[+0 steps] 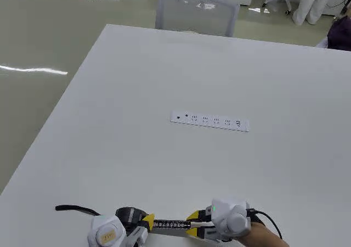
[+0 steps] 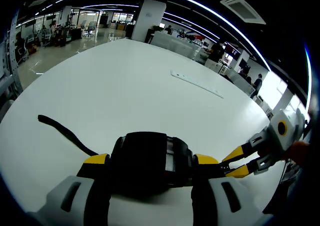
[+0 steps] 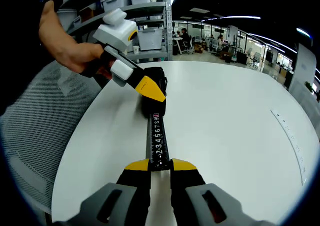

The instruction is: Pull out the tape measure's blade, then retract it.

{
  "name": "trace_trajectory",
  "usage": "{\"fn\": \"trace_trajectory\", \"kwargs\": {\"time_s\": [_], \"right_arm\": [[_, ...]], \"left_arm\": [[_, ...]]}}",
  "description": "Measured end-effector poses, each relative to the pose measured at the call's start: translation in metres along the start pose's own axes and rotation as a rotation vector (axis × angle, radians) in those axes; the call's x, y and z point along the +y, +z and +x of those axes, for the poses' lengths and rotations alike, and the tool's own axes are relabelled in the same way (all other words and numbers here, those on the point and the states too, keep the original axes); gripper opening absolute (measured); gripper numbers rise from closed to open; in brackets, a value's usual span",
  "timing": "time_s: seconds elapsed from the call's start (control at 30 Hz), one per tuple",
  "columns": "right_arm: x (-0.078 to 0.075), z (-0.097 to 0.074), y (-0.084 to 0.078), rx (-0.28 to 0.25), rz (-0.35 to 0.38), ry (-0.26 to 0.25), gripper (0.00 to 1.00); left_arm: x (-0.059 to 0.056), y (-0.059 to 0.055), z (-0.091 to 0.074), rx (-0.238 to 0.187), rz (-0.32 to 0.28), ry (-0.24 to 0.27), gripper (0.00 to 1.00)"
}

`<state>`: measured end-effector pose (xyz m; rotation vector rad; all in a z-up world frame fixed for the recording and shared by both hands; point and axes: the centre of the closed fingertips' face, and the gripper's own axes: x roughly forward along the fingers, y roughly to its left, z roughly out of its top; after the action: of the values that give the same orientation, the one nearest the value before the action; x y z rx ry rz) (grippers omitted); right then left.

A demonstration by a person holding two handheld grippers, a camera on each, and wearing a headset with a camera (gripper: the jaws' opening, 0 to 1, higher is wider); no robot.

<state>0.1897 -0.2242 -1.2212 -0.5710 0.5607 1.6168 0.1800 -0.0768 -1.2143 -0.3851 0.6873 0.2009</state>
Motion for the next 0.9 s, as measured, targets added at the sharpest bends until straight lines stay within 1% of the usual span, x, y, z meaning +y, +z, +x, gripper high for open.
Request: {"fn": "trace_trajectory", "kwargs": {"time_s": [0.9], "right_arm": [[0.0,0.015,0.01,-0.022,0.007,0.013,0.12]], "left_arm": [[0.001,0.0,0.001,0.002,-0.004,-0.003,0.63]]}}
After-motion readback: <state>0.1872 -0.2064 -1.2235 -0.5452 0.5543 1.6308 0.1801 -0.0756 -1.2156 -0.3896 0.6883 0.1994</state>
